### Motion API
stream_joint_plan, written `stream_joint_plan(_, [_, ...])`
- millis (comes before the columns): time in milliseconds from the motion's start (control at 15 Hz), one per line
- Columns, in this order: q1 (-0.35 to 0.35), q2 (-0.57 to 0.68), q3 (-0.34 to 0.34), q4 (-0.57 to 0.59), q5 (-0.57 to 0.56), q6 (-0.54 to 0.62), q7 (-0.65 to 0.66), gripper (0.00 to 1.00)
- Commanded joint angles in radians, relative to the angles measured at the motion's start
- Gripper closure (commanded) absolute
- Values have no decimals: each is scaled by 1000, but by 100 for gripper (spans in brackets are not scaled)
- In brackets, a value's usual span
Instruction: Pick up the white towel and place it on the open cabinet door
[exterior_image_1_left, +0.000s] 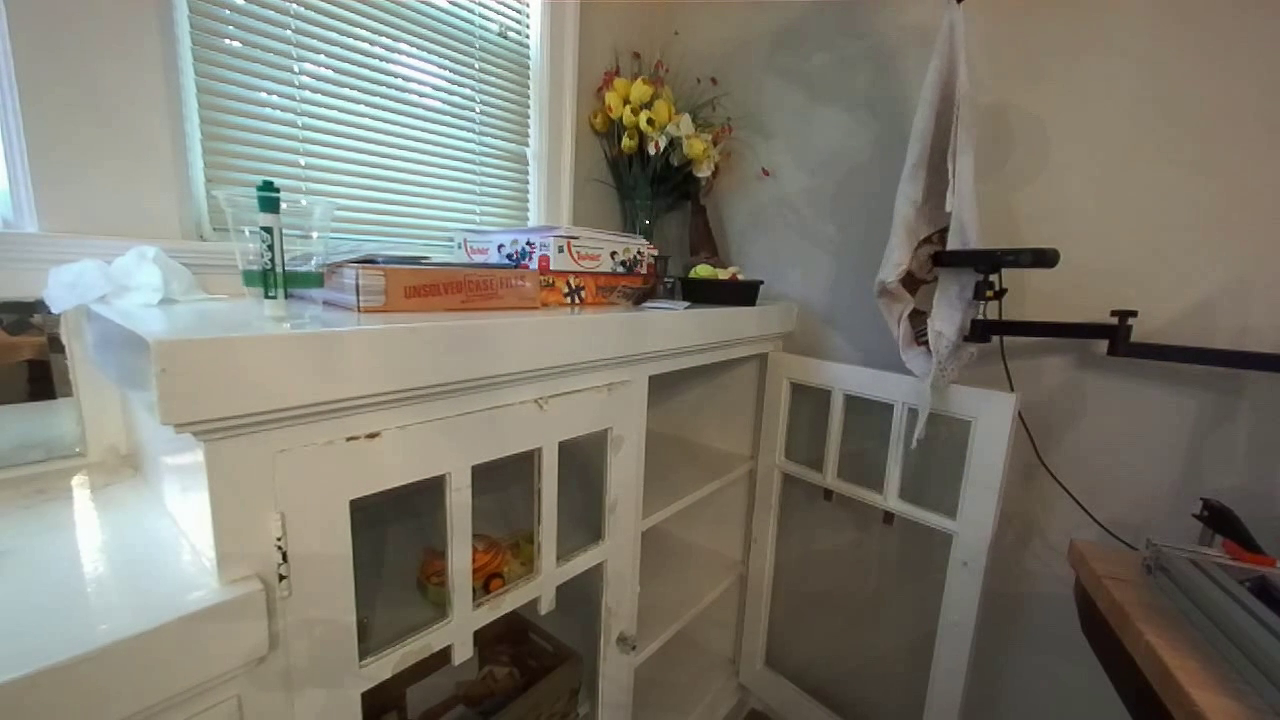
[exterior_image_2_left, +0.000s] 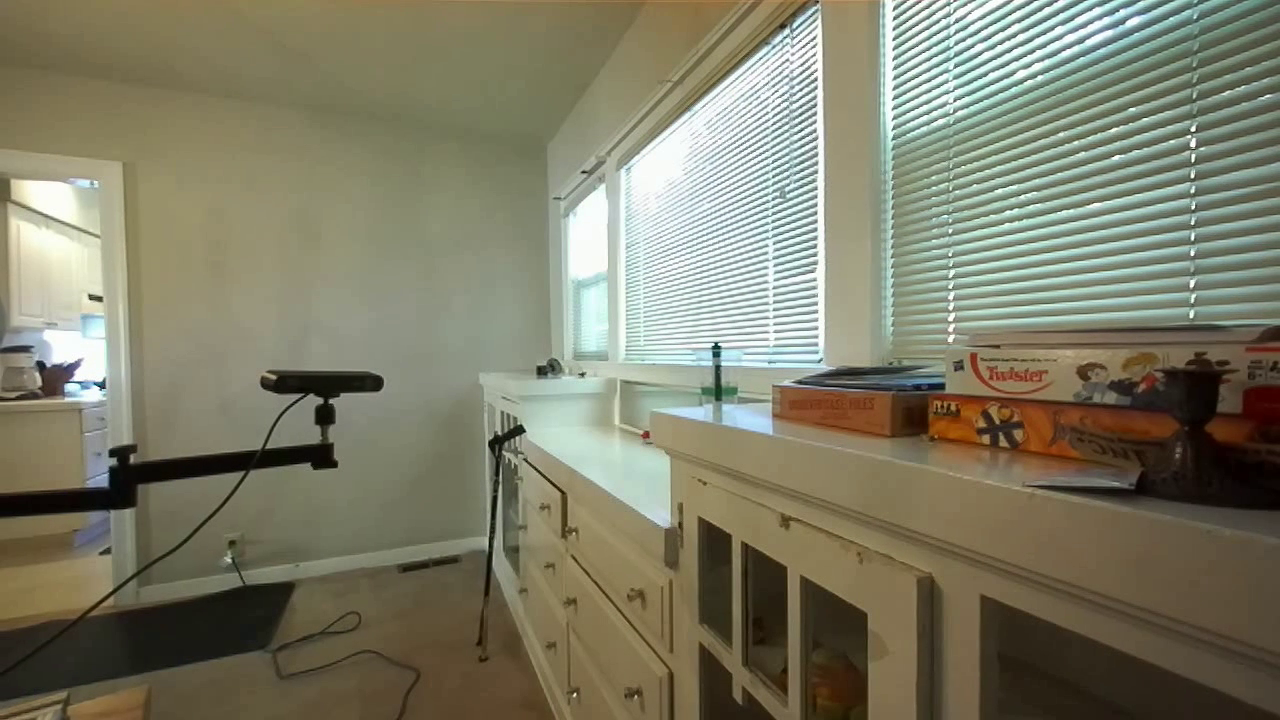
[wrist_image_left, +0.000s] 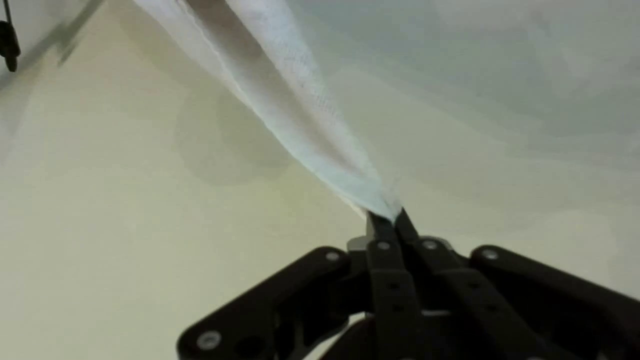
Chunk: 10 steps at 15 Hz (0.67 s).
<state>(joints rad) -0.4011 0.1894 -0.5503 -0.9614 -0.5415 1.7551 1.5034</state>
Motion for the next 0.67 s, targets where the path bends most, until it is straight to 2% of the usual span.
stream_joint_plan(0, [-45,91,-54,87,-50,60,87,99])
stream_joint_plan(267, [-92,173,-118,171,-79,127,129,99])
stream_joint_plan(600, [-102,247,-184,211,-153,164,151,99])
